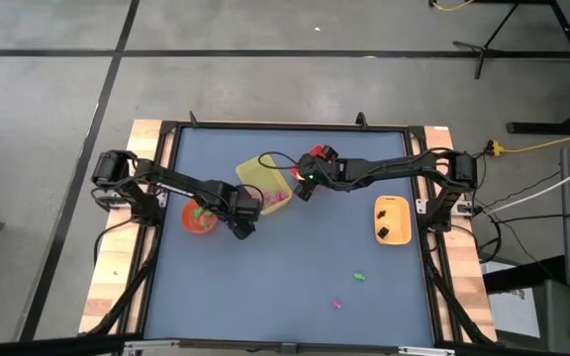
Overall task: Sort Halloween decoration
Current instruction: Put the pink skeleton toy into the yellow bin
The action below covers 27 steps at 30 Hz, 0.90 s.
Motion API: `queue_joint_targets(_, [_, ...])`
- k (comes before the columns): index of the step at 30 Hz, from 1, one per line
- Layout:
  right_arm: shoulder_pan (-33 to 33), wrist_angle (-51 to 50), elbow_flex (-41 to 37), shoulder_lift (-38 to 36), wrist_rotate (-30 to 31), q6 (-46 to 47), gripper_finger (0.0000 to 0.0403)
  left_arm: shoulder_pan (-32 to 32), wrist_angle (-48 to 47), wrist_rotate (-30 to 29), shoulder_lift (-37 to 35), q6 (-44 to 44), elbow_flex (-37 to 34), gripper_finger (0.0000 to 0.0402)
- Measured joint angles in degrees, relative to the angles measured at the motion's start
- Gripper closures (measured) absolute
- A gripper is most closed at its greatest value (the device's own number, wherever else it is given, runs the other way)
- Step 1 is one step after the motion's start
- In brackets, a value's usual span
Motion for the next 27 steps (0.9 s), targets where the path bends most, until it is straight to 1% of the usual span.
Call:
queue_joint_targets(20, [0.0,-0.02,0.0,0.0,0.0,0.0,0.0217,-0.01,0.08,-0.2,0.31,0.98,-0.09,0.0233])
queue_joint_targets(27, [0.0,-0.02,0.0,0.0,0.01,-0.01,0.0217,-0.01,2.15,1.9,0.31,0.92,-3.93,0.0233])
